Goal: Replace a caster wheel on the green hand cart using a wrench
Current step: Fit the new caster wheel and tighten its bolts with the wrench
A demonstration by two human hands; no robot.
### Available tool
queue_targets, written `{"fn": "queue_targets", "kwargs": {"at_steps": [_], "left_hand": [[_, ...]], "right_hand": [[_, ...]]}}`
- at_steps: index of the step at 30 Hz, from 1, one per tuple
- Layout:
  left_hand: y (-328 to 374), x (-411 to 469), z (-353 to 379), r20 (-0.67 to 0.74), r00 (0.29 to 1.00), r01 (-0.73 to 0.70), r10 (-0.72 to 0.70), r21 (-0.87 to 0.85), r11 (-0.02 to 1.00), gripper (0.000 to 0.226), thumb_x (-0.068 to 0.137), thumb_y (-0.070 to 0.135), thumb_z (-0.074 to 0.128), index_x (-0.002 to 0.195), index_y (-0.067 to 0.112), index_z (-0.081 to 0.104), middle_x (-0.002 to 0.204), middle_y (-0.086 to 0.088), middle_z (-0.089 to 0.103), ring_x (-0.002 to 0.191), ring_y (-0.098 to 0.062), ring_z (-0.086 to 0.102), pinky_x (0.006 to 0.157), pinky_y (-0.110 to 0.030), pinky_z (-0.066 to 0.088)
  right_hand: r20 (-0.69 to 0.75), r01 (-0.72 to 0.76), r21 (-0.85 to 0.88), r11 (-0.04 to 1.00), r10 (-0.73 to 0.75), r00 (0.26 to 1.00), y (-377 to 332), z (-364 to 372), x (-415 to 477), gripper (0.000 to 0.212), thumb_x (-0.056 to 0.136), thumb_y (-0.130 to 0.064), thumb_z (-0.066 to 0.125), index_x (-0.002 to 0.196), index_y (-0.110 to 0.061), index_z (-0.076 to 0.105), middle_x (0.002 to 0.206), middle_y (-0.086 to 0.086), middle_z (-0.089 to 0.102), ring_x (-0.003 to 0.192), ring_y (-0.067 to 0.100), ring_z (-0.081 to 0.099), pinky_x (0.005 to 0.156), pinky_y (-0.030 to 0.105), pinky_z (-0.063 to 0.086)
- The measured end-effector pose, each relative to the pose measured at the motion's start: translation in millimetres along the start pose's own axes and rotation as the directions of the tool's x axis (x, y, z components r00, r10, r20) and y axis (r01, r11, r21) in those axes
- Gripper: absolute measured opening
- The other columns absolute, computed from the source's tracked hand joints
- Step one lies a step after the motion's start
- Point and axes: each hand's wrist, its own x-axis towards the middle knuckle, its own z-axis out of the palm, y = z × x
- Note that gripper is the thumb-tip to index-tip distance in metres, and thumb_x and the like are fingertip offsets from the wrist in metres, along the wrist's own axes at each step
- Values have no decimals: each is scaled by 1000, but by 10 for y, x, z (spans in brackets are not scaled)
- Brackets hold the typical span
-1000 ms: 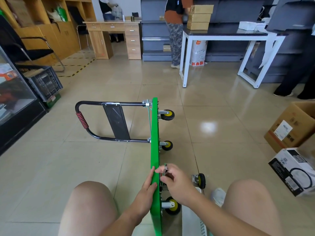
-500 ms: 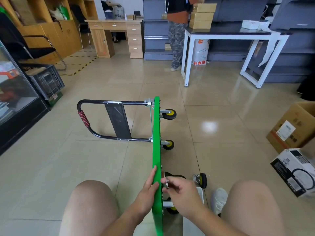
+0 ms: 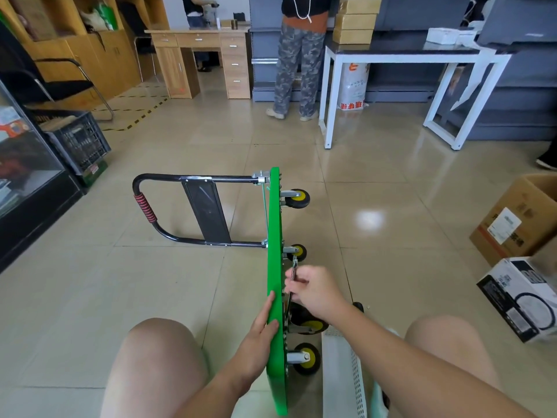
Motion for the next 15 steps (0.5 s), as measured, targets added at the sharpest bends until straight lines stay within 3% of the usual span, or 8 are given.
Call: {"fn": "queue_targets", "kwargs": {"at_steps": [3, 5, 8, 12, 15], "left_hand": [[-8, 0, -7, 11, 1000, -15, 14, 4, 1000, 55, 110, 35, 39, 140, 80, 29, 163, 17, 37, 146, -12, 44, 126, -43, 31], [0, 1, -12, 14, 1000, -28, 28, 6, 1000, 55, 111, 35, 40, 141, 79, 29, 165, 20, 35, 149, -9, 39, 128, -42, 27], [16, -7, 5, 0, 999, -32, 32, 9, 999, 56, 112, 32, 42, 142, 78, 31, 163, 22, 37, 148, -6, 40, 128, -41, 27], [9, -27, 4, 3, 1000, -26, 26, 11, 1000, 58, 113, 26, 41, 146, 73, 31, 162, 20, 40, 149, -7, 40, 129, -41, 26], [12, -37, 3, 11, 1000, -26, 26, 8, 1000, 59, 113, 22, 38, 150, 68, 30, 164, 16, 38, 150, -9, 39, 129, -42, 26]], "right_hand": [[-18, 20, 76, 997, -19, 1000, 39, -90, -89, 16, 94, -3, 68, 102, -16, 73, 96, -6, 75, 87, 3, 73, 74, 18, 59], [-52, 76, 62, 995, -73, 996, 126, -129, -255, 21, 92, -5, 70, 92, -25, 75, 90, -10, 77, 89, -1, 72, 75, 11, 55], [-71, 141, 29, 990, -138, 988, 276, -94, -522, 29, 91, -2, 69, 85, -30, 77, 95, -17, 76, 95, -3, 70, 85, 7, 50], [-141, 236, 37, 971, -228, 963, 447, 58, -665, 62, 87, 8, 69, 85, -53, 75, 95, -26, 74, 95, -7, 68, 84, 5, 48], [-192, 289, -31, 957, -290, 938, 550, 143, -669, 53, 85, 4, 73, 94, -49, 76, 98, -23, 74, 97, 0, 70, 86, 13, 53]]}}
